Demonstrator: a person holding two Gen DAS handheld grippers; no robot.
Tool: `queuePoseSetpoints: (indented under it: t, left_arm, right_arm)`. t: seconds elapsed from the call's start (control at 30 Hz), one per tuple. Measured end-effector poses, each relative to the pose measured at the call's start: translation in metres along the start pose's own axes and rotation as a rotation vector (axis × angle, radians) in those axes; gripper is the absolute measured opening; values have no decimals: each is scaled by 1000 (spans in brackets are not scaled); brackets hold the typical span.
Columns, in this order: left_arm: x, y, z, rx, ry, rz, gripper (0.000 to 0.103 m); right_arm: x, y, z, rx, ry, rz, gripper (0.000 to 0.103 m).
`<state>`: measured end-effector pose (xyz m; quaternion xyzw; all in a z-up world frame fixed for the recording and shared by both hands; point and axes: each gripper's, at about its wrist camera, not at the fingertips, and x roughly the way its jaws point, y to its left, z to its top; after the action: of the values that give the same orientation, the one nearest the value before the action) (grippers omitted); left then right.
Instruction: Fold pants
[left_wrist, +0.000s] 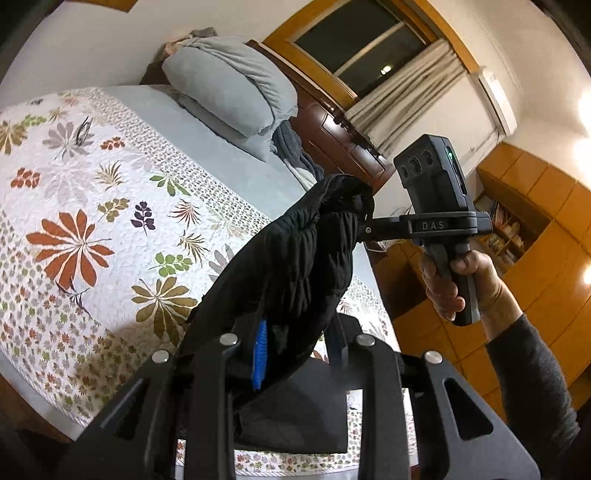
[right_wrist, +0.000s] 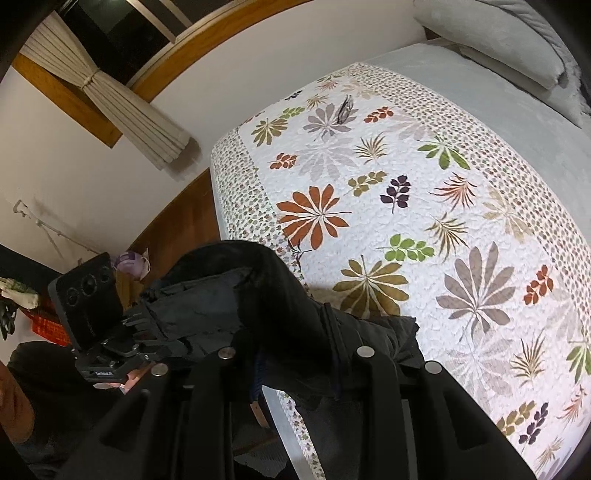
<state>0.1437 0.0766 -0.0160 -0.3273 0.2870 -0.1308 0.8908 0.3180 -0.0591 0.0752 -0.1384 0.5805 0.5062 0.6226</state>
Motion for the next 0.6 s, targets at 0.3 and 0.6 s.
queuePoseSetpoints:
  t: [0.3, 0.6]
  left_arm:
    - [19, -29, -12, 66, 25, 20, 24]
    - [37, -53, -27, 129, 30, 45, 24]
  right_arm:
    - [-13, -22, -28, 35, -40, 8, 27]
    - [-22, -46, -59, 61, -74, 14, 27]
